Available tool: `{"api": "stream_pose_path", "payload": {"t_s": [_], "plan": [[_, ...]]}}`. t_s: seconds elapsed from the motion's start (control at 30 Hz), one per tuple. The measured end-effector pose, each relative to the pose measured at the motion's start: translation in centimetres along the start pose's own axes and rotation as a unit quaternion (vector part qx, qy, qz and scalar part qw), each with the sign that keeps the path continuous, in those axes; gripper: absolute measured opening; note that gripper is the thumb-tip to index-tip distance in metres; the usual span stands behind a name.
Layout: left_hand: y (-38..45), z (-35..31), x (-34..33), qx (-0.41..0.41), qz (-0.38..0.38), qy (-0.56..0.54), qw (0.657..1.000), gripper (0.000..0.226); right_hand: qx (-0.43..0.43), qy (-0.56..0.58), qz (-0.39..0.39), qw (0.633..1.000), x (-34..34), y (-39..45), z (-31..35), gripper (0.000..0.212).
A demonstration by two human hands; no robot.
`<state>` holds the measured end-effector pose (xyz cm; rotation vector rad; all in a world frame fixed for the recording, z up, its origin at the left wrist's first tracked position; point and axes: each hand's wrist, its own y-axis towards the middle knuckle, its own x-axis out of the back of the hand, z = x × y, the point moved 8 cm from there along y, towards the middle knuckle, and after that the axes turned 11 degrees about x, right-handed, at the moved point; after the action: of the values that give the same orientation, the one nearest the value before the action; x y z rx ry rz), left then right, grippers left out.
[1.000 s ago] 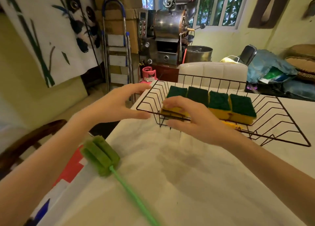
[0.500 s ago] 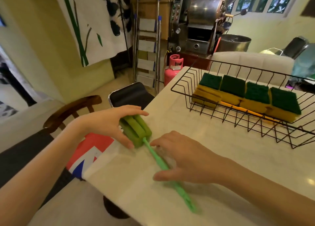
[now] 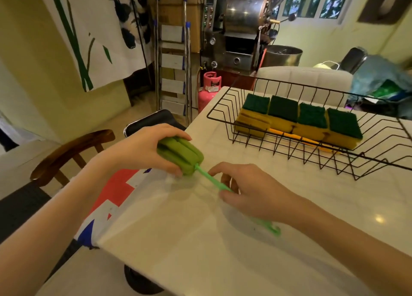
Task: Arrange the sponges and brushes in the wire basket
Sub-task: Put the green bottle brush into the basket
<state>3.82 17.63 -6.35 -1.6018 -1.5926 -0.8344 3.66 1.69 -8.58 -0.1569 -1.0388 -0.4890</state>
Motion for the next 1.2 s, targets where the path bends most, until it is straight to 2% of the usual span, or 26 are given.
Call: {"api": "stream_pose_path", "payload": {"t_s": [0.3, 0.5, 0.77, 0.83, 0.93, 1.0, 1.07, 1.13, 1.2], "plan": [[3.9, -7.2, 1.8, -0.079, -0.067, -0.026, 0.994, 0.062, -0.059, -0.032, -0.148, 0.987, 8.4, -3.3, -3.0, 0.024], [7.3, -12.9, 1.7, -0.147, -0.073, -0.075, 0.984, 0.064, -0.081, -0.02, -0.216, 0.973, 13.2, -6.7, -5.2, 0.018], [11.3, -18.0, 0.5, -0.196, -0.074, -0.174, 0.962, 0.078, -0.117, -0.004, -0.289, 0.95, 16.6, -9.4, -8.4, 0.011], [11.6, -19.0, 0.5, -0.214, -0.092, -0.201, 0.951, 0.079, -0.126, -0.029, -0.295, 0.947, 17.1, -9.8, -8.9, 0.013], [11.3, -19.5, 1.4, -0.224, -0.193, -0.308, 0.904, 0.082, -0.136, -0.043, -0.328, 0.934, 18.2, -10.2, -9.4, 0.013], [11.4, -19.5, 1.3, -0.202, -0.204, -0.4, 0.87, 0.073, -0.129, 0.013, -0.384, 0.914, 19.0, -10.3, -9.7, 0.011], [12.1, -19.9, 0.3, -0.184, -0.137, -0.461, 0.857, 0.055, -0.11, 0.121, -0.45, 0.878, 19.6, -10.3, -10.2, 0.013], [12.5, -20.9, -0.8, -0.19, -0.078, -0.432, 0.878, 0.038, -0.079, 0.246, -0.495, 0.83, 19.7, -10.0, -10.5, 0.013], [12.6, -21.7, -2.1, -0.196, -0.007, -0.393, 0.899, 0.03, -0.044, 0.349, -0.516, 0.781, 19.5, -9.5, -10.8, 0.013]]}}
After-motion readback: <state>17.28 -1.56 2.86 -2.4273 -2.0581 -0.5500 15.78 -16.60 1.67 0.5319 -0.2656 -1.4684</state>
